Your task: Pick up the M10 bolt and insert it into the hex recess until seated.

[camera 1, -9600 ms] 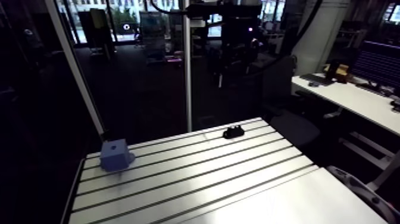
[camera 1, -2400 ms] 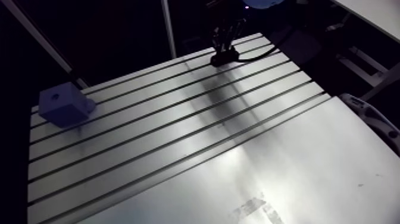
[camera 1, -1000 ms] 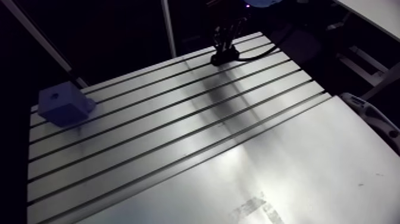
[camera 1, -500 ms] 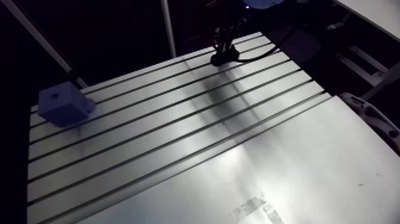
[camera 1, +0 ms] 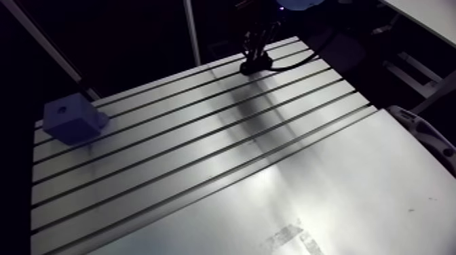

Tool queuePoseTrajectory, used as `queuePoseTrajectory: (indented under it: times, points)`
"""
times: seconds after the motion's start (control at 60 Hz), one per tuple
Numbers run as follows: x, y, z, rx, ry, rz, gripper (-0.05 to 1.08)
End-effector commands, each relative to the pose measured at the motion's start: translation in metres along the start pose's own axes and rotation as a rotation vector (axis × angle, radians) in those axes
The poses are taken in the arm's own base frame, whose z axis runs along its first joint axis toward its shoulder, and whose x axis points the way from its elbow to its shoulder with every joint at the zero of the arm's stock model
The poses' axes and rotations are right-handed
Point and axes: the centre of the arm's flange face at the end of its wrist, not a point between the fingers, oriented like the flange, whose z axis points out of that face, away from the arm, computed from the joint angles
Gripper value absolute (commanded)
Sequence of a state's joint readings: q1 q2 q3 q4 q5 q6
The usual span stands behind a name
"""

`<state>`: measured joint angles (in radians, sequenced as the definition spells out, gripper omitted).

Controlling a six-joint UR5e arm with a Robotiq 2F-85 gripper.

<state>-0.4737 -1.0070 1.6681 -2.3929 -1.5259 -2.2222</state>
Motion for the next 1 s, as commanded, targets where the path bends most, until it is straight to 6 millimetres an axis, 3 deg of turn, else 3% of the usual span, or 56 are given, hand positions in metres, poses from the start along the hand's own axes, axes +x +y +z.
queuePoseTrajectory:
  times: [0.017, 0.217, 0.467, 0.75, 0.783, 1.0]
  points:
    - [0.0, 0.0, -0.001, -0.003, 0.006, -0.003, 0.77]
    - [0.0, 0.001, -0.002, 0.002, 0.014, -0.003, 0.81]
    - [0.004, 0.004, -0.02, -0.014, 0.04, -0.006, 0.83]
    - [0.008, -0.002, -0.078, -0.047, 0.101, -0.007, 0.93]
    - [0.006, -0.006, -0.095, -0.042, 0.095, -0.007, 0.94]
    - [-0.005, -0.018, -0.148, -0.002, 0.041, 0.029, 0.97]
